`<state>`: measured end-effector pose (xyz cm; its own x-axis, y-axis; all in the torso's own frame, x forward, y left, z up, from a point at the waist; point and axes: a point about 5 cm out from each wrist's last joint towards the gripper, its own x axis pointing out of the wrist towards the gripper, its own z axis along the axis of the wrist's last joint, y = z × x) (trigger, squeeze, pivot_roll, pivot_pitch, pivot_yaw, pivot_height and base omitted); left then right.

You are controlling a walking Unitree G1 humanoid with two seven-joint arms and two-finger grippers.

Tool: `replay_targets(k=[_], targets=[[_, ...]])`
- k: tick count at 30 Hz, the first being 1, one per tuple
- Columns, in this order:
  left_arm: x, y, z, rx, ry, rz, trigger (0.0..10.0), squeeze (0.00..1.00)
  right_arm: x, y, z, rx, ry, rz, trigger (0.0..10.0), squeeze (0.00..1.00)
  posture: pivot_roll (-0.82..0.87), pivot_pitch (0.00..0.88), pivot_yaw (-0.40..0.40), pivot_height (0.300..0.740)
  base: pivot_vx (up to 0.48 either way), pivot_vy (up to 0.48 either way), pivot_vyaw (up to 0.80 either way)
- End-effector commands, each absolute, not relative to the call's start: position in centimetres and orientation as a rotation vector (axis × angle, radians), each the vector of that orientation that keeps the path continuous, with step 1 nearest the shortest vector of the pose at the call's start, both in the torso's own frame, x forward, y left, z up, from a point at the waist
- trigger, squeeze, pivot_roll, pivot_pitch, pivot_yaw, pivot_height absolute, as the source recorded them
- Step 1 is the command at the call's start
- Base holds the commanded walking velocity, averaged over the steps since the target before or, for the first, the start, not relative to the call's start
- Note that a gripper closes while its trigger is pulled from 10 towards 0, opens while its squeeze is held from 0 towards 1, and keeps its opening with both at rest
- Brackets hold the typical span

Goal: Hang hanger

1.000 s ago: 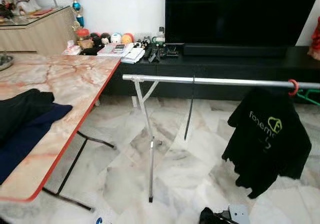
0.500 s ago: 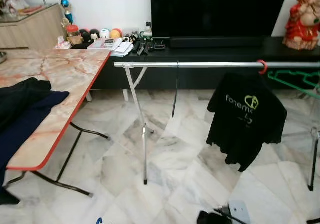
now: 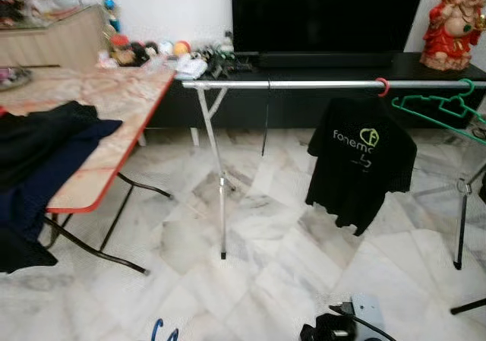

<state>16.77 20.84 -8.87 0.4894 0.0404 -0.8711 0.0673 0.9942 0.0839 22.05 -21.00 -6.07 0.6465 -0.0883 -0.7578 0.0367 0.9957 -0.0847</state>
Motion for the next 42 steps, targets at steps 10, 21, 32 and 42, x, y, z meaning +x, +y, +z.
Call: replay_targets(k=[10, 21, 32, 42], targets=[[17.8, 21.8, -8.2, 0.157, 1.03, 0.008, 10.0, 0.0, 23.4, -20.4, -5.3, -0.027, 0.805, -0.084, 10.0, 0.0, 0.07, 0.0, -0.005, 0.74, -0.176, 0.0, 0.0], [18.4, 20.9, -7.8, 0.2, 0.916, -0.062, 10.0, 0.0, 23.4, -21.0, -5.1, -0.013, 0.759, -0.121, 10.0, 0.0, 0.05, 0.0, 0.007, 0.74, 0.0, 0.0, 0.0], [26.4, 19.7, -1.8, 0.329, 0.522, -0.223, 10.0, 0.0, 29.0, -21.4, 0.2, -0.076, 0.454, -0.044, 10.0, 0.0, 0.1, 0.0, -0.027, 0.74, 0.0, 0.0, 0.0], [27.2, 17.4, -0.5, 0.594, 0.647, -0.876, 10.0, 0.0, 35.1, -18.3, 6.8, -0.302, 0.295, 0.218, 10.0, 0.0, 0.08, 0.0, -0.008, 0.74, 0.0, 0.0, 0.0]])
